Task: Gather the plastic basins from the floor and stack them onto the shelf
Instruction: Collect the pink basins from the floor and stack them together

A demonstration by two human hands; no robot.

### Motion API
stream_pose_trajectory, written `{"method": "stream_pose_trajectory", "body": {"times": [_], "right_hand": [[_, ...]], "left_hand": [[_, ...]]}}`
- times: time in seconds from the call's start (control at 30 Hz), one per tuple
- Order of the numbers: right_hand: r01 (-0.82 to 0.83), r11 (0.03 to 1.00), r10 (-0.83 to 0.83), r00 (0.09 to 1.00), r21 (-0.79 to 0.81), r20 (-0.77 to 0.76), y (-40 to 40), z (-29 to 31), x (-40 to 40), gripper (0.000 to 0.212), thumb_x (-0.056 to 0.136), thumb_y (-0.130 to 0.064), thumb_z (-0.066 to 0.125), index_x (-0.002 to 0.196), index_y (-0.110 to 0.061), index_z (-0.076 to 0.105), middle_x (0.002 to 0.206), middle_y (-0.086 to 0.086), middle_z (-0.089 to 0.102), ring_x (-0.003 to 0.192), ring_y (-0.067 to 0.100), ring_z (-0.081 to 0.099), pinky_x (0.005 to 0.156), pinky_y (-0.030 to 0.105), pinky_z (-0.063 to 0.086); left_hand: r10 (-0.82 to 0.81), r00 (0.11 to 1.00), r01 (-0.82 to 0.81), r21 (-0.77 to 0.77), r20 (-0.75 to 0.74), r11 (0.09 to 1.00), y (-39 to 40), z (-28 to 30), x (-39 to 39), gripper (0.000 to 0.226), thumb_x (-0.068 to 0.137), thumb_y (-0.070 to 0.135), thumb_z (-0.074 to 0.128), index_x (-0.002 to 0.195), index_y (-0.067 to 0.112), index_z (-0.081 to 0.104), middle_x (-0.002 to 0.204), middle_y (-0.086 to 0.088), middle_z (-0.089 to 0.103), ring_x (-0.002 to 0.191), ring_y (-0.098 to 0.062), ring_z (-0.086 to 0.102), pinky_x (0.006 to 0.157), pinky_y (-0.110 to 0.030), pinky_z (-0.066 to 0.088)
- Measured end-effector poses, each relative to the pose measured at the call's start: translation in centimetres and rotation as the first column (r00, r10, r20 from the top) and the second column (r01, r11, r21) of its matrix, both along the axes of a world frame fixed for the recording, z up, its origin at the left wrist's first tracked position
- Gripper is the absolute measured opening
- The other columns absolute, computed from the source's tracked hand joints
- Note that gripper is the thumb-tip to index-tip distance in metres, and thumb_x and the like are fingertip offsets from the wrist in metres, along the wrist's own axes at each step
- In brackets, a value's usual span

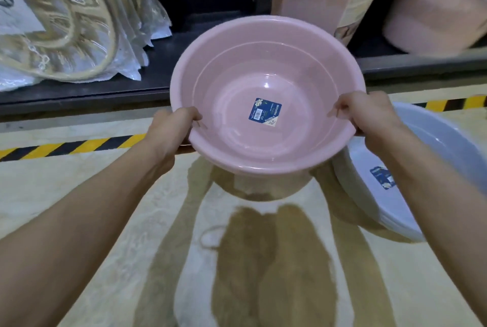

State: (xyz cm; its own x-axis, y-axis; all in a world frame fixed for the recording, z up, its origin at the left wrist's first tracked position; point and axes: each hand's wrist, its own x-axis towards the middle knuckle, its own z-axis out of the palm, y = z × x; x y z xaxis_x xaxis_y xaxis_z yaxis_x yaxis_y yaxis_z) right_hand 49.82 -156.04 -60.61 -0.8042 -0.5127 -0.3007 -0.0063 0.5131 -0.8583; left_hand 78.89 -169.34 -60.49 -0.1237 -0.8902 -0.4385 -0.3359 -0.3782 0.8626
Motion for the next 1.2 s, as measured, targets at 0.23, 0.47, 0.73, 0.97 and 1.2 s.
{"method": "stream_pose_trajectory", "body": {"times": [0.23,0.47,0.73,0.97,1.2], "right_hand": [[0.198,0.98,-0.199,0.979,-0.019,-0.033,9.4,3.4,-5.7,0.034,0.078,-0.02,0.067,0.108,-0.007,0.062,0.107,0.016,0.07,0.089,0.03,0.07,0.057,0.032,0.053],[0.435,0.9,-0.434,0.9,0.028,-0.031,19.8,3.7,-11.4,0.051,0.066,-0.022,0.069,0.111,0.002,0.068,0.109,0.02,0.071,0.089,0.035,0.069,0.061,0.032,0.051],[0.498,0.857,-0.504,0.864,0.132,0.012,25.7,-2.3,-15.0,0.049,0.061,-0.019,0.073,0.103,0.007,0.073,0.092,0.018,0.07,0.07,0.032,0.065,0.057,0.03,0.052],[0.419,0.841,-0.373,0.907,0.341,-0.197,26.1,-5.4,-15.5,0.031,0.066,-0.035,0.077,0.075,-0.006,0.071,0.082,0.017,0.072,0.078,0.038,0.069,0.073,0.045,0.061],[0.328,0.798,-0.194,0.934,0.506,-0.299,25.2,-7.0,-15.2,0.035,0.071,-0.046,0.065,0.079,-0.013,0.071,0.086,0.015,0.071,0.083,0.038,0.063,0.076,0.04,0.052]], "left_hand": [[-0.239,0.971,0.239,-0.014,0.017,0.971,3.8,2.3,-8.9,0.037,0.088,0.02,0.064,0.12,0.004,0.065,0.104,-0.017,0.076,0.078,-0.025,0.072,0.059,-0.032,0.056],[-0.477,0.877,0.479,-0.034,0.061,0.877,8.5,1.8,-18.9,0.021,0.083,0.027,0.067,0.092,0.008,0.067,0.099,-0.018,0.075,0.075,-0.029,0.069,0.073,-0.038,0.06],[-0.615,0.629,0.701,-0.006,0.476,0.713,11.8,-2.6,-24.6,0.045,0.065,0.047,0.059,0.085,0.011,0.076,0.094,-0.017,0.078,0.098,-0.037,0.072,0.092,-0.046,0.061],[-0.57,0.546,0.718,0.007,0.613,0.696,11.8,-5.6,-25.7,0.054,0.071,0.051,0.053,0.097,0.01,0.077,0.103,-0.015,0.075,0.103,-0.039,0.067,0.092,-0.041,0.055],[-0.458,0.468,0.725,-0.033,0.756,0.688,11.4,-8.1,-26.1,0.054,0.083,0.058,0.049,0.114,0.017,0.068,0.112,-0.012,0.065,0.112,-0.04,0.064,0.08,-0.038,0.042]]}}
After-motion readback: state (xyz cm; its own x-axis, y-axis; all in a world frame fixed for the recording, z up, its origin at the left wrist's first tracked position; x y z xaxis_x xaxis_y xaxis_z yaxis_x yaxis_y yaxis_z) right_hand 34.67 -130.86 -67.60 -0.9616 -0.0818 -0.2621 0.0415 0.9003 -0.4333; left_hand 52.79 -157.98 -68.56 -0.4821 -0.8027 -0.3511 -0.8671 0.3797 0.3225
